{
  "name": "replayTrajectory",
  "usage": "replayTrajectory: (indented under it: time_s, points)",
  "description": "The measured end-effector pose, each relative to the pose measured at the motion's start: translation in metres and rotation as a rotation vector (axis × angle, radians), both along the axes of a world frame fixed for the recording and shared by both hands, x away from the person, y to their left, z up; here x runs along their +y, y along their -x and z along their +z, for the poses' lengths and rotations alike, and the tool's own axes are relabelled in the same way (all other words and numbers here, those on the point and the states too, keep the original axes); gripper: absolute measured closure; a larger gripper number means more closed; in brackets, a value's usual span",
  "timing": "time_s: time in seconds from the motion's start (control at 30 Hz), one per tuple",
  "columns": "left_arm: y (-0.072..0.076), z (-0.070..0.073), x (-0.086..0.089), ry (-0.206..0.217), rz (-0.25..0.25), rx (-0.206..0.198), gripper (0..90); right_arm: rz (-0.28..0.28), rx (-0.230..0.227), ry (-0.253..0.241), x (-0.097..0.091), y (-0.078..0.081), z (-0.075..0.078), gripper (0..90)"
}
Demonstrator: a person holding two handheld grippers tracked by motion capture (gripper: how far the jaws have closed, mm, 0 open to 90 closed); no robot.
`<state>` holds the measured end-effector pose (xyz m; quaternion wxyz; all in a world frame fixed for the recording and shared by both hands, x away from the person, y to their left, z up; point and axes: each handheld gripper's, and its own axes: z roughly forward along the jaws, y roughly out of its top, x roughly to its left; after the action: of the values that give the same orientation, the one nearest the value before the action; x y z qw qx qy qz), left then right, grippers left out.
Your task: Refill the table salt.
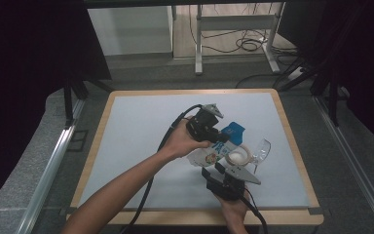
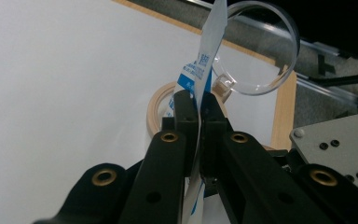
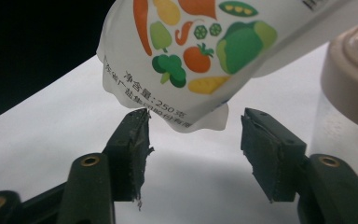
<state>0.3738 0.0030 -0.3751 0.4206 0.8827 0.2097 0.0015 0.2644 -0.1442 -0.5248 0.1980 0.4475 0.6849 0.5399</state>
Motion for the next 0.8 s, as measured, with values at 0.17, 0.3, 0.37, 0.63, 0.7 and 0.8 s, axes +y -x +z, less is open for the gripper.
replayTrajectory:
  time_s: [0.17,0.3,0.37,0.63,0.7,0.8]
  points:
    - [0.0,0.0,0.011,0.058,0.021,0.004,89.7,0.02,-0.002,-0.013,-0.012,0.006,0.001,40.0]
    - [-0.001,0.001,0.028,0.114,0.053,0.007,89.7,0.031,-0.002,-0.022,-0.021,0.011,0.002,39.8]
    - [-0.003,0.001,0.038,0.131,0.069,0.0,89.7,0.04,-0.013,-0.025,-0.027,0.013,0.002,39.8]
    - [-0.014,-0.009,0.099,0.221,0.202,-0.003,89.8,0.042,-0.015,-0.049,-0.038,0.014,0.004,40.8]
    - [-0.018,-0.015,0.116,0.232,0.247,-0.006,89.8,0.046,-0.019,-0.049,-0.038,0.014,0.005,41.0]
    - [-0.026,-0.024,0.144,0.265,0.324,-0.012,89.8,0.053,-0.022,-0.046,-0.036,0.014,0.004,41.0]
